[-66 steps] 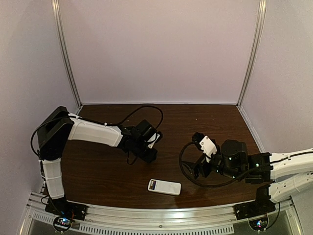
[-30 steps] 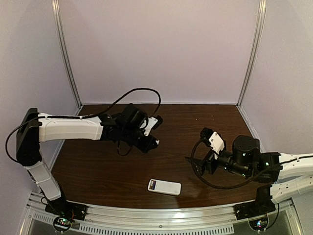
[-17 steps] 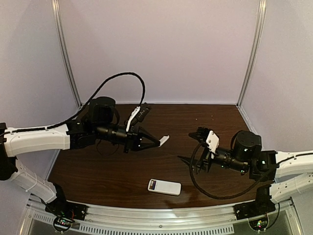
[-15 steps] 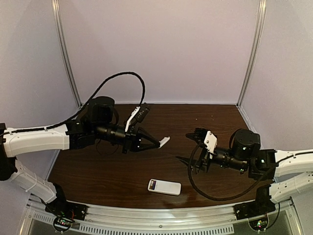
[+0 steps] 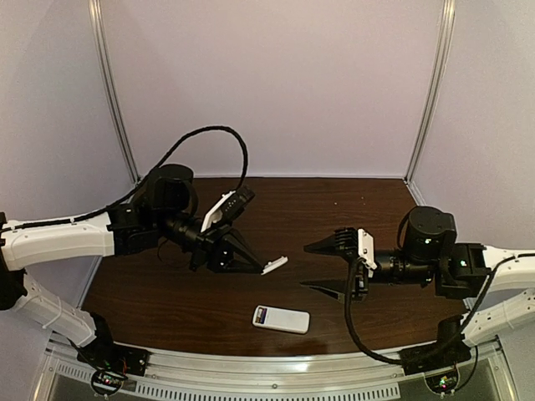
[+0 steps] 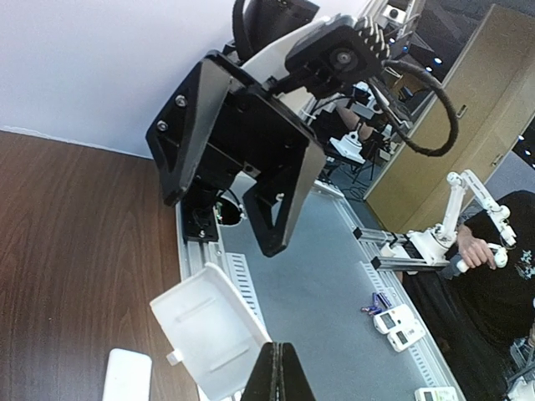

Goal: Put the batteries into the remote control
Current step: Pass from the left arm to the right

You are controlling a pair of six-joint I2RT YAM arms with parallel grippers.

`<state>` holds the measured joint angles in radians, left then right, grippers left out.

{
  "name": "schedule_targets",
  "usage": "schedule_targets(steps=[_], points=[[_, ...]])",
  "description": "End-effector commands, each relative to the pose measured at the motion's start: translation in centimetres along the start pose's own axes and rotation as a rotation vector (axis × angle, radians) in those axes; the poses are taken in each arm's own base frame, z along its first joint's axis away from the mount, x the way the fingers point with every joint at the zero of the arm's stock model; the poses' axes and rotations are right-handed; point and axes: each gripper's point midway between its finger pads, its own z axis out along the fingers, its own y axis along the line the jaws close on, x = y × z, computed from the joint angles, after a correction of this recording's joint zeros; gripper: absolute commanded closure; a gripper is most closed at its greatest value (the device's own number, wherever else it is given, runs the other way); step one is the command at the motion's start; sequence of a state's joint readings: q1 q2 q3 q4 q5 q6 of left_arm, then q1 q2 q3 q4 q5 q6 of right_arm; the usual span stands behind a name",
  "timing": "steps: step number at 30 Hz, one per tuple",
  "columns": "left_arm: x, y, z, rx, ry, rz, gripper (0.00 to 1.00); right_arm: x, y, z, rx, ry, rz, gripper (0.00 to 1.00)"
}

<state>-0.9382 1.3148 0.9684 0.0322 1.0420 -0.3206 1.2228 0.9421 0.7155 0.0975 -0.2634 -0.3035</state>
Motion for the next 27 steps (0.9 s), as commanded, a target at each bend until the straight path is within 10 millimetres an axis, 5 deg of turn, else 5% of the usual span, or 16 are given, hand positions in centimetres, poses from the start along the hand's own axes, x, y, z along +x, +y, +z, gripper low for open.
schedule_targets(steps=[1,27], points=[[-0.2,-1.9,0.5,0.109,0.007,0.032,1.00,0.2,1.6,0.3,-0.085,0.030,-0.013,0.40],[0.3,-3.1,2.3,0.221,0.048,0.006,1.00,0.4,3.7,2.2,-0.171,0.083,-0.051,0.66]])
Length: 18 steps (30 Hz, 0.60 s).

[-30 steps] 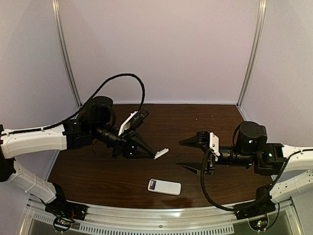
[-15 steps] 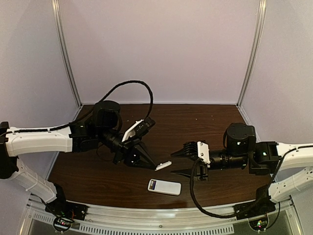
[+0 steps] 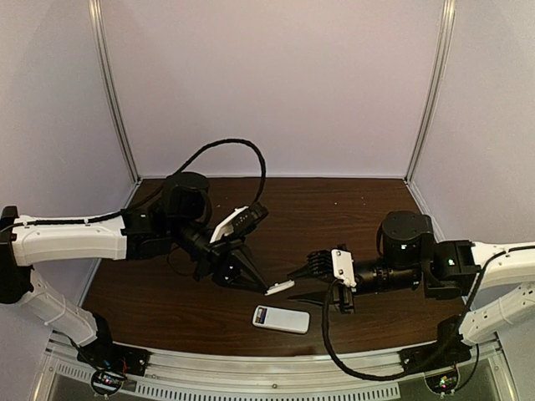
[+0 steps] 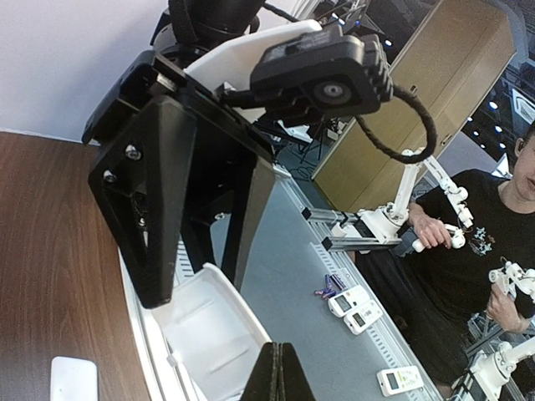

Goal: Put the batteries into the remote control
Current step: Pass from the left arm to the right

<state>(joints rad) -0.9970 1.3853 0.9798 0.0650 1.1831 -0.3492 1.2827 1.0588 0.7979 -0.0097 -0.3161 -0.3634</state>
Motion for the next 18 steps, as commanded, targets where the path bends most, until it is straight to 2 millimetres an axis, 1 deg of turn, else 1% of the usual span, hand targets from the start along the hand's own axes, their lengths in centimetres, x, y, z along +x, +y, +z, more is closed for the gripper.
schedule_targets(steps=[1,3,7,9,10,12,14,15,16,17,18], points=[[-1.3,-0.7,0.4,0.035,-0.014,0.054,1.00,-1.0,0.3,-0.1,-0.021,-0.015,-0.006,0.69],[-1.3,-0.7,0.4,0.039,-0.016,0.055,1.00,-0.9,0.5,0.0,-0.027,-0.011,-0.005,0.75],[-1.3,-0.7,0.4,0.037,-0.018,0.058,1.00,-0.8,0.6,0.3,-0.034,0.002,0.002,0.92],[-1.4,-0.4,0.4,0.013,-0.021,0.068,1.00,-0.7,0.5,0.5,-0.033,0.014,0.014,0.99],[-1.5,0.0,0.2,-0.021,-0.019,0.079,1.00,-0.5,0.4,0.7,-0.029,0.025,0.024,1.00],[-1.9,0.4,-0.2,-0.103,-0.018,0.117,0.82,-0.2,0.3,0.9,-0.027,0.054,0.050,1.00],[-2.8,1.5,-1.3,-0.257,-0.025,0.154,0.62,-0.1,0.1,0.9,-0.018,0.067,0.080,1.00],[-3.1,2.3,-2.0,-0.350,-0.022,0.174,0.54,0.1,0.0,0.9,-0.009,0.078,0.096,1.00],[-3.4,3.0,-3.0,-0.448,-0.024,0.193,0.48,0.3,-0.1,0.9,-0.002,0.090,0.109,1.00],[-3.5,3.6,-3.9,-0.527,-0.023,0.208,0.46,0.5,-0.2,0.8,0.004,0.101,0.120,1.00],[-3.5,4.0,-4.5,-0.583,-0.013,0.226,0.45,0.8,-0.3,0.9,0.008,0.117,0.130,1.00]])
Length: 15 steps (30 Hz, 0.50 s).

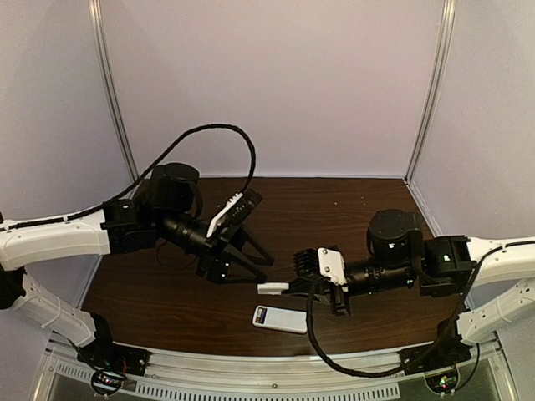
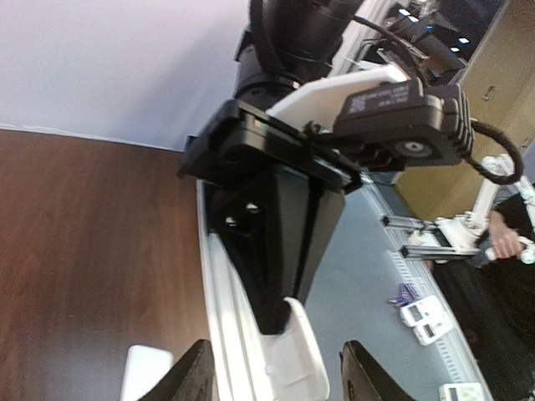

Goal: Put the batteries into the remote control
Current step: Pass from the left arm to the right, then pass from the right arm to the left

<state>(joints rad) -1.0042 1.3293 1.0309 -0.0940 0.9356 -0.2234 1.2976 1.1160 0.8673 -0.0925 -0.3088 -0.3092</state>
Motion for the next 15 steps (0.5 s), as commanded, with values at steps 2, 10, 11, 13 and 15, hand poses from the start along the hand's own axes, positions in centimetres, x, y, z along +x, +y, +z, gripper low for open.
schedule_targets(steps=[2,10,11,13,15], points=[[-1.3,3.7,-3.8,-0.421,0.037,0.201,0.44,1.4,-0.8,0.2,0.046,0.087,0.090,1.00],[3.5,4.1,-2.5,-0.459,0.239,0.336,0.54,3.9,-1.7,1.3,0.045,0.177,0.214,1.00],[3.5,4.1,-2.4,-0.462,0.238,0.350,0.54,4.1,-1.9,1.4,0.046,0.182,0.229,1.00],[3.5,4.2,-2.4,-0.467,0.231,0.363,0.54,4.4,-2.1,1.5,0.050,0.192,0.249,1.00],[3.6,3.9,-2.2,-0.445,0.229,0.380,0.54,4.6,-2.3,1.7,0.049,0.202,0.262,1.00]])
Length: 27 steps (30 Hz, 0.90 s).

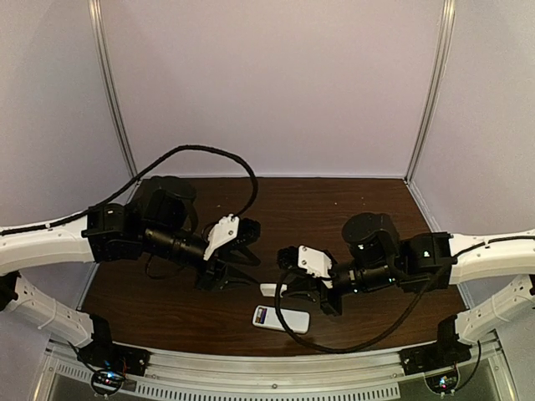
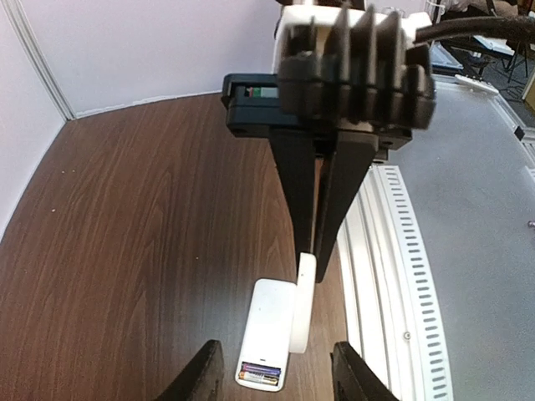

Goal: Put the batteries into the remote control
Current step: Pass from the right arm to the left

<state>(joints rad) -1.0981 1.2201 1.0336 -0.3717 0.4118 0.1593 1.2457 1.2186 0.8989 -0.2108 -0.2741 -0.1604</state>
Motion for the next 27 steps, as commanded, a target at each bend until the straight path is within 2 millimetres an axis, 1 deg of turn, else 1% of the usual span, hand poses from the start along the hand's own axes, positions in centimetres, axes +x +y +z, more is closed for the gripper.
schedule_targets(steps=[1,4,8,13,16,20,21,25,27], points=[[0.6,0.2,0.3,-0.017,0.012,0.085,0.54,-0.6,-0.6,0.0,0.003,0.011,0.061,1.00],[0.8,-0.7,0.9,0.007,0.012,0.126,0.55,-0.3,-0.5,0.3,-0.006,0.016,0.063,1.00],[0.7,-2.0,1.9,0.037,-0.001,0.192,0.61,-0.8,-0.2,0.2,-0.023,-0.012,0.058,1.00],[0.5,-1.9,2.7,0.025,-0.003,0.234,0.66,-1.1,0.2,0.1,-0.046,-0.022,0.051,1.00],[0.4,-1.6,3.1,0.007,0.004,0.250,0.71,-1.2,0.5,0.0,-0.063,-0.027,0.046,1.00],[0.7,-1.4,3.4,-0.004,0.017,0.252,0.72,-1.5,0.6,-0.3,-0.065,-0.044,0.043,1.00],[0.7,-1.4,3.5,0.000,0.018,0.251,0.74,-1.5,0.6,-0.3,-0.064,-0.043,0.042,1.00],[0.6,-1.5,3.3,0.004,0.007,0.248,0.89,-1.5,0.5,-0.3,-0.060,-0.044,0.038,0.99],[0.5,-1.5,3.3,-0.004,-0.003,0.235,0.98,-1.5,0.3,-0.4,-0.048,-0.050,0.036,0.94]])
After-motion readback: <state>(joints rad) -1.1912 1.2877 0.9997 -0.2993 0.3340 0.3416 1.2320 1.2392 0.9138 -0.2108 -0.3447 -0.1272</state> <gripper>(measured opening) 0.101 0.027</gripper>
